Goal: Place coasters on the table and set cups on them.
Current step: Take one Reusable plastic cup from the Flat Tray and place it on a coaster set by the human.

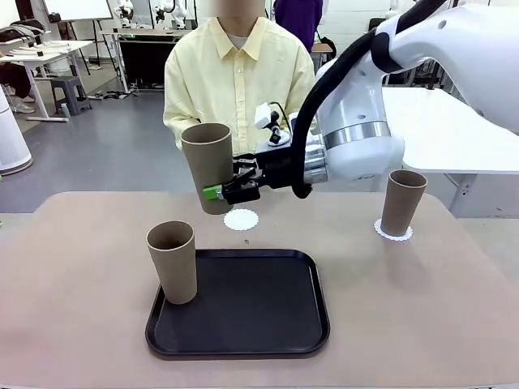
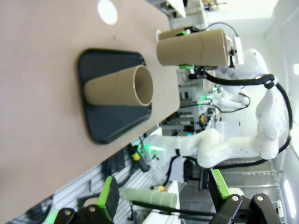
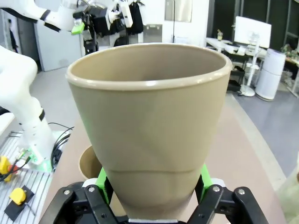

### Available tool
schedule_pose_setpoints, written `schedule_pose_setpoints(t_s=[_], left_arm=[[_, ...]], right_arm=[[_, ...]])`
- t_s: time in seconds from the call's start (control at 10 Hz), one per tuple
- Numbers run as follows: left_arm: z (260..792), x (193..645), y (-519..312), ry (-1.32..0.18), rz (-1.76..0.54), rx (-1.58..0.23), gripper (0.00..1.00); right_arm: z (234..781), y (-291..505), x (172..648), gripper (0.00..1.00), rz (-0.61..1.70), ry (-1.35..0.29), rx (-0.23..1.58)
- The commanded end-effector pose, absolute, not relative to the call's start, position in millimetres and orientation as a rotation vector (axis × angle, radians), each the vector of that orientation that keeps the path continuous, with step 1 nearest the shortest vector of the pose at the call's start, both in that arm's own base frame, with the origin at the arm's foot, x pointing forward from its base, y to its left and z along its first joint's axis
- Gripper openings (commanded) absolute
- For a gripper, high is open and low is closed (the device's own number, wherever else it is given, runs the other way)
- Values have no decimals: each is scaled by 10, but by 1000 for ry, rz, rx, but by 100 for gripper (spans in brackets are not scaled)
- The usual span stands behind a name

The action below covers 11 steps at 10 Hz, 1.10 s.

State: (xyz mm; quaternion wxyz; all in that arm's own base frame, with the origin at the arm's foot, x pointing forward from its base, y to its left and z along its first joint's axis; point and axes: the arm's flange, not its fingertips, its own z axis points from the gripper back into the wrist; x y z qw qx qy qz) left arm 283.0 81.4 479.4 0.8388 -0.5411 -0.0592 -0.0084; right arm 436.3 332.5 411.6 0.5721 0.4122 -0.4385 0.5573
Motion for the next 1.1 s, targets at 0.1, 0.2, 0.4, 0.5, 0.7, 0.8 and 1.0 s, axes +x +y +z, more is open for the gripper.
schedule_pose_setpoints(t_s=[0.1,0.2,0.4,0.5,0.7,0.8,1.0], left_arm=[[4802,2822,824,-132,-25,-1153,100],[4802,2822,824,-132,-25,-1153,100],[4802,2822,824,-132,-25,-1153,100],[4802,2822,824,-132,-25,-1153,100],[4802,2822,824,-132,-25,-1153,100],[4802,2822,824,-132,-25,-1153,100],[4802,2822,824,-132,-25,-1153,100]], right_arm=[[4116,3325,4363,0,1307,-1028,967],[4116,3325,4363,0,1307,-1028,967],[4116,3325,4363,0,1307,-1028,967],[4102,3334,4366,81,1303,-1024,950],[4277,3173,4859,81,1370,-1005,1002],[4309,3117,5071,81,1387,-994,1032],[4305,3013,5467,81,1400,-977,1037]])
